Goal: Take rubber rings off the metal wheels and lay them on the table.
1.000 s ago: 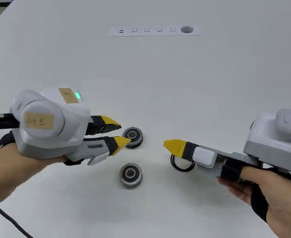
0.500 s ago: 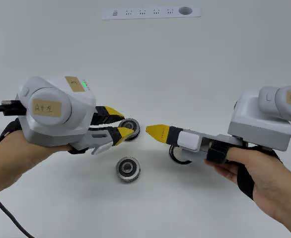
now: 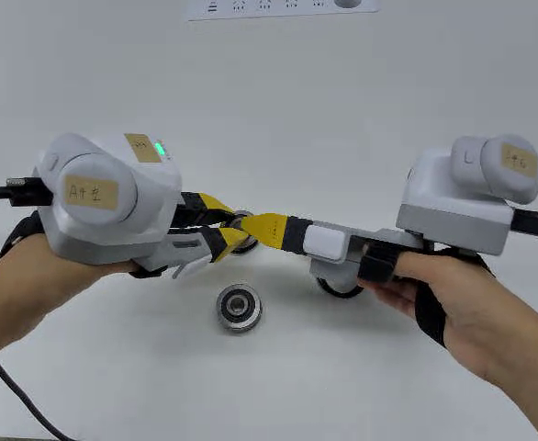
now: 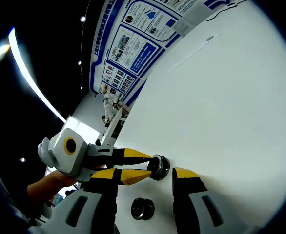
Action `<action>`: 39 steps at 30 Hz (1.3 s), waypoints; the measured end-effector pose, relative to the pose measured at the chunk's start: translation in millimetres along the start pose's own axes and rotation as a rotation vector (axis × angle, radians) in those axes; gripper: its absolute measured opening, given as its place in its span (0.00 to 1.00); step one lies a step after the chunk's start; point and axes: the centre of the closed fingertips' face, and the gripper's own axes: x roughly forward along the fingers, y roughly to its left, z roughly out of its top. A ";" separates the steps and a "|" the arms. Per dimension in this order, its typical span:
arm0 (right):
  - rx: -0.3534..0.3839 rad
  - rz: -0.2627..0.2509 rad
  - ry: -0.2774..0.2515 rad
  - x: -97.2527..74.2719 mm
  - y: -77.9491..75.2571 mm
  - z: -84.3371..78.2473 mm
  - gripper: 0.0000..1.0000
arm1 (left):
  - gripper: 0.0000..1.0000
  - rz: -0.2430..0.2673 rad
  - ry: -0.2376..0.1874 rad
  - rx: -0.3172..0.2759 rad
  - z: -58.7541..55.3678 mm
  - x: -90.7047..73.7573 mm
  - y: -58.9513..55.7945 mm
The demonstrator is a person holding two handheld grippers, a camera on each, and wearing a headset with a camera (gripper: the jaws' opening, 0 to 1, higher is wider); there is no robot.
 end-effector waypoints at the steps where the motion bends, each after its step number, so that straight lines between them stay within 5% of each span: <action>1: -0.002 0.001 0.003 1.3 0.2 -0.6 0.47 | 0.15 0.001 0.001 0.000 -0.2 -0.1 0.2; 17: 0.005 0.010 0.030 18.9 -0.1 -5.6 0.48 | 0.14 -0.013 -0.003 -0.006 -0.8 0.7 0.2; 39: 0.030 0.027 0.033 21.2 1.0 -5.5 0.42 | 0.13 -0.021 0.005 0.020 -1.2 1.2 0.9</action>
